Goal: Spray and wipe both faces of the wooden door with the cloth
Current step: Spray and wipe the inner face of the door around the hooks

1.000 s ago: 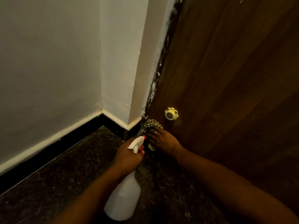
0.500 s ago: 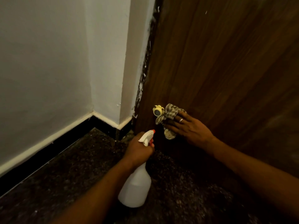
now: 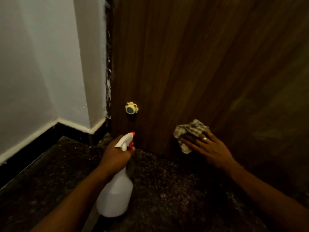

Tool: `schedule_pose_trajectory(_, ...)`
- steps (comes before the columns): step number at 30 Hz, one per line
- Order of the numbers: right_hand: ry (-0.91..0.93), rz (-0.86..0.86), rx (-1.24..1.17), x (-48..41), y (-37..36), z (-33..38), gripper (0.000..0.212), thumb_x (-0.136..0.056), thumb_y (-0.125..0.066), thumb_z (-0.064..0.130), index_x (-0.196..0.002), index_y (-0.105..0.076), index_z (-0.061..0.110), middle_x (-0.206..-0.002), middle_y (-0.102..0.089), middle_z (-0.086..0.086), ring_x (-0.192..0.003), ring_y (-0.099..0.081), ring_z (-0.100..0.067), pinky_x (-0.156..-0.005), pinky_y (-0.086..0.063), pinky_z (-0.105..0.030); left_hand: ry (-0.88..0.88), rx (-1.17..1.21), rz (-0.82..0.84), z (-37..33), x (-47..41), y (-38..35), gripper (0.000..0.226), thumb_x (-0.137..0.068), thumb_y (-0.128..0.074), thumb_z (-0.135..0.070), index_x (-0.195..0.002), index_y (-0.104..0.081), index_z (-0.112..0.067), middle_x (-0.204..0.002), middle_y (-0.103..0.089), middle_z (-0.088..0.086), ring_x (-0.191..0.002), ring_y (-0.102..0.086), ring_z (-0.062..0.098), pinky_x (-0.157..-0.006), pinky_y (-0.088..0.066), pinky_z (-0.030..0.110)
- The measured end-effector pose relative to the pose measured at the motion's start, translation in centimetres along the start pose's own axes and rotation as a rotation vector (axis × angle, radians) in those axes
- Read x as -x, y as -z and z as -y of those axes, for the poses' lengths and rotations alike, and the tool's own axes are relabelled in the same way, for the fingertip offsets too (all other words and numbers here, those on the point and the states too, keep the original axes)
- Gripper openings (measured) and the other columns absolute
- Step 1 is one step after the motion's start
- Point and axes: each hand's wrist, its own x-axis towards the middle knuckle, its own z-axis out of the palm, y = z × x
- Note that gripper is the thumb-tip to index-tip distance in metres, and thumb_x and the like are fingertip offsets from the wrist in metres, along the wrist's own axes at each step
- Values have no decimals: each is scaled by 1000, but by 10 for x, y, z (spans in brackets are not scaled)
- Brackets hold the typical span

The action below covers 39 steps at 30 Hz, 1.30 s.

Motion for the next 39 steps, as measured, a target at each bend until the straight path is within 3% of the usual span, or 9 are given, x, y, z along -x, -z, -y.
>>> schedule_pose_trajectory(4, -248, 153, -66, 117, -18, -19, 83, -79, -44, 36, -156, -13, 31, -165, -1, 6, -138, -33, -30, -120, -3, -47, -21, -2, 85, -4, -1, -17, 54, -81, -65, 0, -125, -55, -30, -100, -60, -14, -99, -57, 6, -76, -39, 8)
schedule_pose_trajectory(8, -671, 156, -379, 196, -15, -37, 61, -92, -43, 39, -151, -30, 25, -156, -33, -12, -128, -44, -45, -101, -41, -57, -38, 9, 146, -11, 2, -47, 52, -82, -61, 5, -122, -57, -28, -98, -61, -11, -91, -59, 3, -65, -40, -1)
schedule_pose_trajectory(11, -977, 73, -674, 195, 2, -10, 63, -83, -63, 7, -142, -45, 16, -138, -51, -17, -120, -53, -41, -96, -46, -43, -52, 36, 163, -25, 6, -67, 50, -81, -60, 6, -118, -57, -28, -103, -64, 4, -96, -61, 14, -71, -43, 8)
schedule_pose_trajectory(18, -1160, -152, -1383, 41, 73, -8, 35, -94, -44, -6, -127, -57, 0, -118, -59, -3, -107, -56, -12, -90, -37, -6, -46, 35, 168, -102, 6, -50, 46, -81, -61, 6, -109, -55, -30, -101, -64, 5, -92, -61, 11, -75, -48, 17)
schedule_pose_trajectory(23, -1317, 97, -1802, -41, 149, -47, 21, -101, -50, 8, -120, -57, 5, -118, -63, -15, -111, -60, -31, -101, -46, -46, 59, 4, 147, -195, 17, -1, 50, -82, -59, 6, -116, -54, -31, -93, -61, -8, -86, -57, 0, -69, -42, 11)
schedule_pose_trajectory(25, -1384, 147, -1918, -59, 200, -72, 12, -101, -53, 16, -110, -59, 13, -109, -66, -11, -106, -64, -31, -95, -50, -47, 77, -27, 138, -239, 23, 20, 51, -81, -60, 7, -120, -55, -25, -94, -64, 1, -88, -60, 7, -69, -42, 12)
schedule_pose_trajectory(30, -1449, 126, -1963, -88, 329, -158, 14, -93, -65, 33, -99, -64, 20, -98, -71, -5, -93, -68, -22, -85, -56, -38, 127, -56, 72, -372, 40, 76, 53, -79, -60, 11, -113, -54, -29, -86, -58, -17, -83, -54, -6, -80, -40, 23)
schedule_pose_trajectory(33, -1392, 172, -1896, -109, 407, -229, 27, -95, -62, 32, -116, -61, 15, -111, -69, -7, -105, -65, -25, -89, -52, -34, 108, -88, 49, -461, 54, 112, 58, -77, -59, 13, -119, -56, -27, -89, -65, -4, -86, -61, 7, -80, -42, 25)
schedule_pose_trajectory(39, -1357, 170, -1645, -161, 564, -391, 40, -96, -59, 29, -132, -47, 16, -126, -63, -12, -113, -61, -33, -89, -48, -36, 103, -122, 39, -629, 75, 187, 49, -78, -59, 9, -116, -59, -22, -91, -67, 3, -89, -63, 16, -60, -44, 3)
